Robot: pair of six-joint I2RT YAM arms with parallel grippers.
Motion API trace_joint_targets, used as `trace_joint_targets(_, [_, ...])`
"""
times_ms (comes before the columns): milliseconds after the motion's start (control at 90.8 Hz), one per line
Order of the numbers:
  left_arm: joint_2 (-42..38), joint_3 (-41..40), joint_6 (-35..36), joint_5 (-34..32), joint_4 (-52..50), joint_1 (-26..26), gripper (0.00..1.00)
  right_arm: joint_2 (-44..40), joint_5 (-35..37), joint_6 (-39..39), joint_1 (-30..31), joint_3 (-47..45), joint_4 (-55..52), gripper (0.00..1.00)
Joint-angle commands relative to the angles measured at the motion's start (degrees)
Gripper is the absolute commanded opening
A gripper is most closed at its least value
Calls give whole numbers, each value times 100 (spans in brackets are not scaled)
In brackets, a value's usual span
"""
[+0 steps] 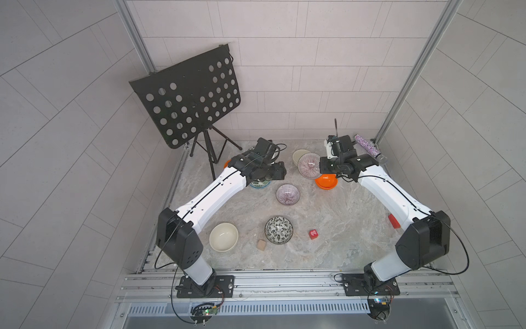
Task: Stack the bowls
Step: Pick up the bowl from the center of the board.
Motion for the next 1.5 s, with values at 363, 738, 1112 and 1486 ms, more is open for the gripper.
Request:
trace_joint_targets(363, [275,-274,-190,-701,211,-126,56,197,102,112,787,213,178,0])
trace_joint_targets(738, [707,-170,-199,-784,242,-130,38,333,-116,202,953,386,218,0])
trace_joint_targets(1112, [880,-109,-200,-643,253,-123,6,496,-472,392,971,267,521,1])
trace_joint_targets(1486, [1070,-96,-452,-627,48,-3,2,-329,-484,192,839,-439,992,60])
